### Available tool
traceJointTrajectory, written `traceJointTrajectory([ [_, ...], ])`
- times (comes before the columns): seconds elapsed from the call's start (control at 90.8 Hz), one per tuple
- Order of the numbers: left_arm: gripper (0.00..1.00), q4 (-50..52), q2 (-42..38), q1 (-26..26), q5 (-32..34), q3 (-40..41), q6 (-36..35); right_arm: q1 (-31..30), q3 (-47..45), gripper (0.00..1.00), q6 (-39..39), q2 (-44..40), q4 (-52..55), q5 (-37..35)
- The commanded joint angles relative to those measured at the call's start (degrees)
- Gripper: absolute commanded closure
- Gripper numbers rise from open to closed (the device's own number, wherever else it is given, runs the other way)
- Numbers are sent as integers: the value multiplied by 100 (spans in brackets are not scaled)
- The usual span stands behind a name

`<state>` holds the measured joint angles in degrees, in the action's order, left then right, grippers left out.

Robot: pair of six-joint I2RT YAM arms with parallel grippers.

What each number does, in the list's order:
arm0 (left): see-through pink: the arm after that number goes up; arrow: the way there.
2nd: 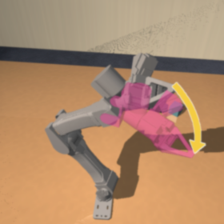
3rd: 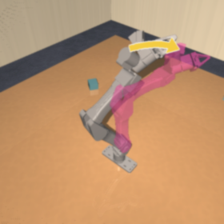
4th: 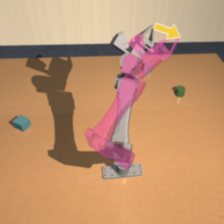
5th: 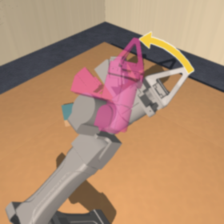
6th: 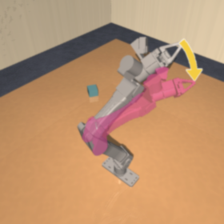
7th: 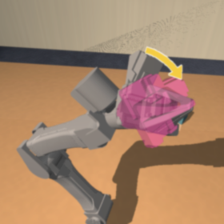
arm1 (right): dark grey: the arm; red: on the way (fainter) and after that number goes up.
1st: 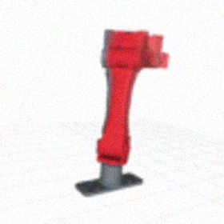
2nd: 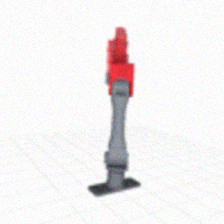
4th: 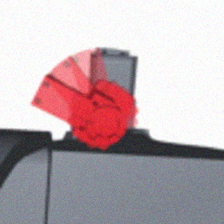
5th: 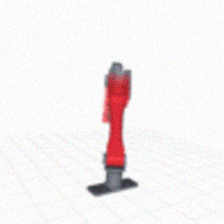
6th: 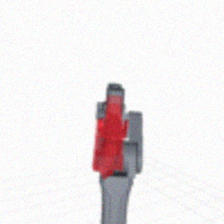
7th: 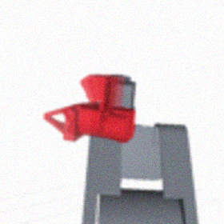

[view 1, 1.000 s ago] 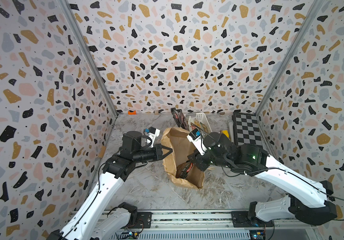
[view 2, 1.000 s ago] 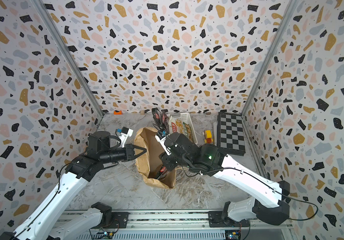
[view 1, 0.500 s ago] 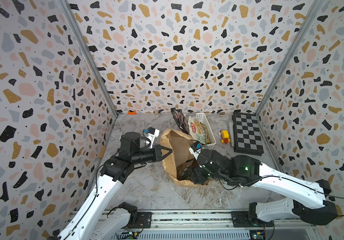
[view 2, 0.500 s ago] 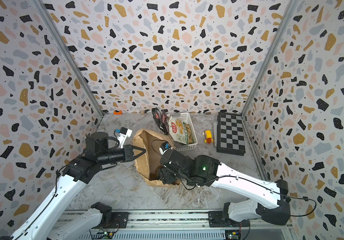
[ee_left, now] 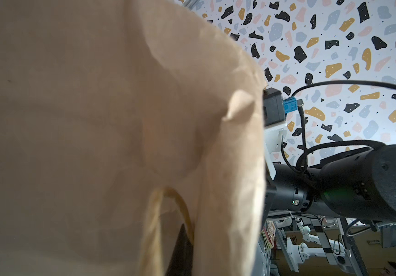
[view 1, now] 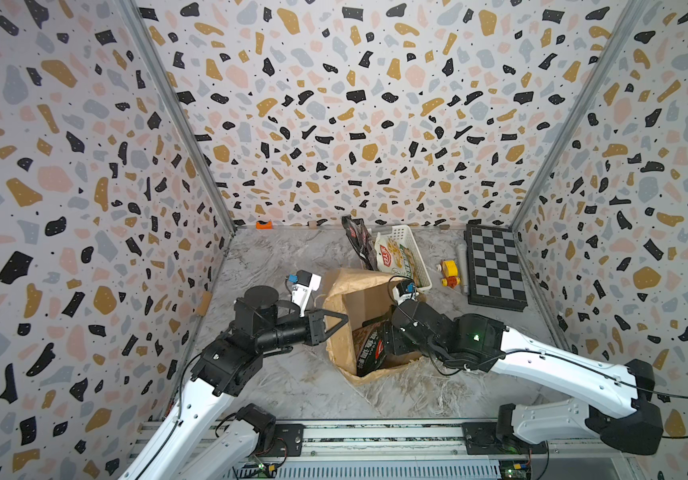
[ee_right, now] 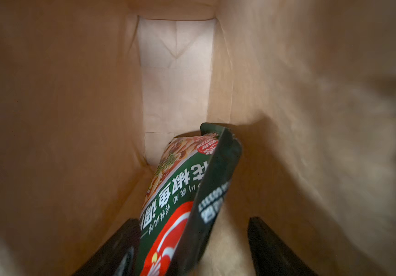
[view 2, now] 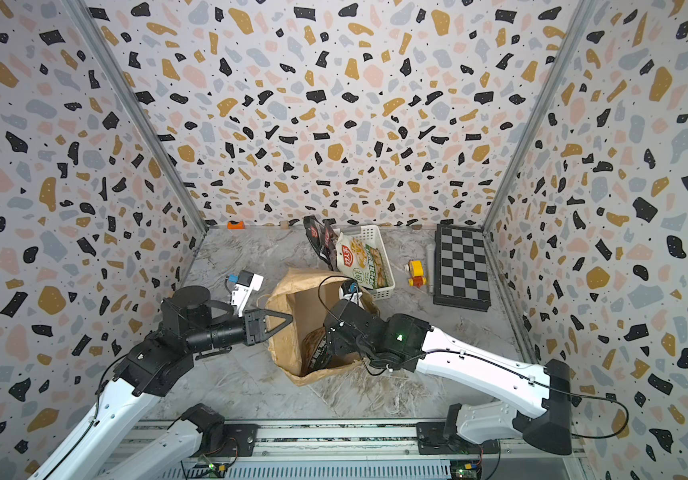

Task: Place the condiment packets inside the bag
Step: Adjust the condiment packet in the paper bag.

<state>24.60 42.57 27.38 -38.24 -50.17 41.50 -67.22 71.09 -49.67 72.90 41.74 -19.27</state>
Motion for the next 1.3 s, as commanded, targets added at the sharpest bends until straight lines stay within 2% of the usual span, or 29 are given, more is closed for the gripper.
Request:
traceJointTrajectory([
  [0.0,100,-374,-72,119,166,152,104,92,-326,33,-305,-10,-329,-209],
  [0.121,100,-362,-50,180,194,215,96,113,-556,52,-172,-6,-861,-185],
  [0.209,100,-221,-28,185,242,193,1,112,-381,78,331,1,-916,-243],
  [0.253,100,-73,-14,187,336,145,-82,117,-244,100,693,1,-855,-266],
  [0.33,100,210,40,189,535,6,-228,113,-46,100,1479,-42,-901,-140],
  [0.429,100,581,201,184,654,-249,-310,113,233,100,2596,-101,-1079,440],
  [0.496,100,525,356,186,379,-362,-156,113,800,100,3067,-1,-654,625],
  [0.584,100,99,509,184,-222,-375,446,108,1756,100,3381,255,367,664],
  [0.661,100,-141,554,182,-473,-313,1011,113,2302,100,3461,420,979,760],
  [0.76,100,-125,487,189,-418,-186,1443,113,2600,100,3469,606,1401,866],
  [0.881,100,395,363,187,-30,-147,1438,126,2595,100,3407,845,1517,842],
  [0.98,100,640,263,185,243,-28,1345,147,2588,100,3221,1087,1505,371],
  [1.09,100,1026,254,185,534,16,1106,161,2764,100,3078,1491,1398,202],
  [1.288,100,2925,501,186,1901,-763,-310,203,3377,100,3159,2387,1311,-309],
])
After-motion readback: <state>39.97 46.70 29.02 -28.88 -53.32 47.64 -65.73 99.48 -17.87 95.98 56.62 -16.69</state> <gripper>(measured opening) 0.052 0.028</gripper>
